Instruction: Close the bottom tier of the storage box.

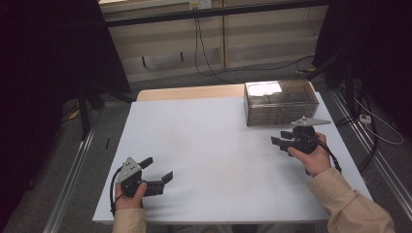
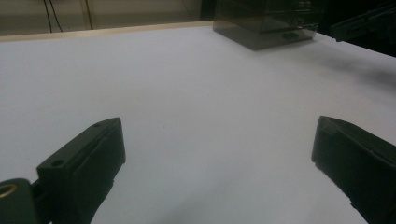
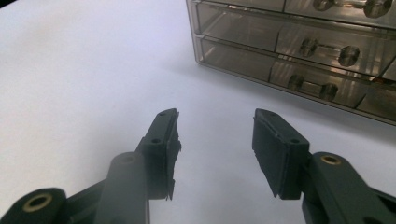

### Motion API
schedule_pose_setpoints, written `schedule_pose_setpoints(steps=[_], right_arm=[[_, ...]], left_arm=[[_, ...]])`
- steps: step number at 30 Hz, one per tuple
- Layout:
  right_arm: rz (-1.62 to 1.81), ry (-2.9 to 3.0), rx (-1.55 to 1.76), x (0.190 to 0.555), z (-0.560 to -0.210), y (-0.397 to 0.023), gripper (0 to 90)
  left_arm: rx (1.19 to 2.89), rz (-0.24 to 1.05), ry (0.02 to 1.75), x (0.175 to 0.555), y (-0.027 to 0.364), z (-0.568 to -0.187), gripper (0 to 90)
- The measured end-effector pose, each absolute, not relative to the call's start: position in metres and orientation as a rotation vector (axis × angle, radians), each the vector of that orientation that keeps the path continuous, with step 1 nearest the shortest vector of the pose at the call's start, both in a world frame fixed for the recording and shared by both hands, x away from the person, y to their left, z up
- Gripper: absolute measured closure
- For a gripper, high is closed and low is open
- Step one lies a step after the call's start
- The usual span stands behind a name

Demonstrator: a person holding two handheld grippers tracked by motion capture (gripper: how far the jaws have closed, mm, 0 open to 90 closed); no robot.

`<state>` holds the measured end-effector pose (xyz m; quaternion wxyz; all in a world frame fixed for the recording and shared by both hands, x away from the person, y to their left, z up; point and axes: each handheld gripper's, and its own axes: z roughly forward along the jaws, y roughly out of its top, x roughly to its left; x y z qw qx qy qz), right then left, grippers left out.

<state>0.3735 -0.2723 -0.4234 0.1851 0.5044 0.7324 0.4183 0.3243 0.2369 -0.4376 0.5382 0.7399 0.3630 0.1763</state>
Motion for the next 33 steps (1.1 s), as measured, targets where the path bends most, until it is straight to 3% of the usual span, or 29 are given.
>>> schedule_pose_setpoints(steps=[15, 33], right_arm=[[1.227, 2.102, 1.369, 0.349, -0.426, -0.264, 35.0], [1.250, 2.139, 1.302, 0.327, -0.425, -0.259, 26.7]], left_arm=[[1.765, 0.416, 0.858, 0.324, 0.236, -0.437, 2.8], [1.767, 0.417, 0.857, 0.324, 0.236, -0.437, 2.9]])
